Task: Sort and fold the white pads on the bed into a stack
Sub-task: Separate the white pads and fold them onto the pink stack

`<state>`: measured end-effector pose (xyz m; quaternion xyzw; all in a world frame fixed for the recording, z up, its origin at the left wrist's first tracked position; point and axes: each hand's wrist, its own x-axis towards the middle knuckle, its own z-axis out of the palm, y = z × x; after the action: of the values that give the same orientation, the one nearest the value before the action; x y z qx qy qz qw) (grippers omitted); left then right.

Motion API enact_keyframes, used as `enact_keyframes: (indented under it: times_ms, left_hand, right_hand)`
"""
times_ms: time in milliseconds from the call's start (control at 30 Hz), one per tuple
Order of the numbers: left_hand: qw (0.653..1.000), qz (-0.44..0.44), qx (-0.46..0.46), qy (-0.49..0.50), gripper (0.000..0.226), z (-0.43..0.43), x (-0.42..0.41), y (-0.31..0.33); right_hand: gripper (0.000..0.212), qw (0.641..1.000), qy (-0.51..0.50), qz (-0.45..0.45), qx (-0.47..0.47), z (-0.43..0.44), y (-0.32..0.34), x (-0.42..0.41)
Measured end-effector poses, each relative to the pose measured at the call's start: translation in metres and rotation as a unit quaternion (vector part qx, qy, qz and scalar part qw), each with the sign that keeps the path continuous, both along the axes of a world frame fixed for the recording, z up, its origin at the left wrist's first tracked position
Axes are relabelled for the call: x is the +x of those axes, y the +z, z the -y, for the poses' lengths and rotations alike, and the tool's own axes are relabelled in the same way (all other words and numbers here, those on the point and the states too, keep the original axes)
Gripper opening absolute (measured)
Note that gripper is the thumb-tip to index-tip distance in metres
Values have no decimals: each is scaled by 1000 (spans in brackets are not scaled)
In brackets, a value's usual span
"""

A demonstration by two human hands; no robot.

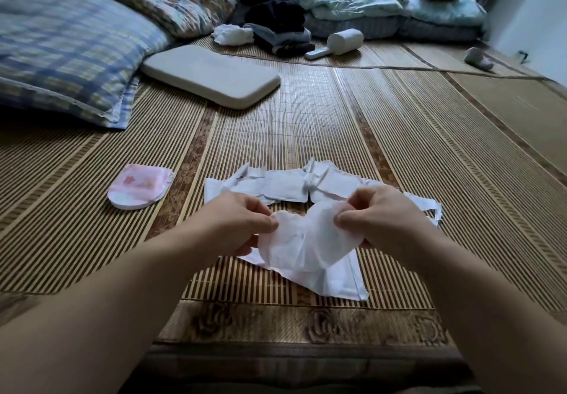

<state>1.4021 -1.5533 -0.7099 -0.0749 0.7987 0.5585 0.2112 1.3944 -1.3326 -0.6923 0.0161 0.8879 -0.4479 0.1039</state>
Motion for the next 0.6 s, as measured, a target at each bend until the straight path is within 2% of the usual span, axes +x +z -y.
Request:
enact_keyframes:
  times_ms: [167, 233, 333, 400, 500, 600]
  left_hand:
    - [999, -4, 45, 24, 7, -13, 4, -1]
    - [997, 8, 71, 23, 7, -14, 4, -1]
    - [993, 33, 113, 30, 15, -14, 3, -2]
    - [990, 45, 130, 26, 15, -14, 3, -2]
    - [993, 45, 110, -10, 27, -14, 4, -7]
    - [995, 29, 92, -33, 37, -16, 5, -12]
  right_hand:
    - [5, 996, 75, -49, 7, 39, -7, 15]
    - [12, 993, 104, -56, 8, 50, -8, 19]
    - [27, 992, 123, -29, -25, 55, -9, 21]
    - [27, 992, 123, -6, -40, 55, -10, 21]
    - [24, 991, 134, -7, -28, 55, -12, 23]
    - [37, 991, 119, 8, -57, 53, -15, 22]
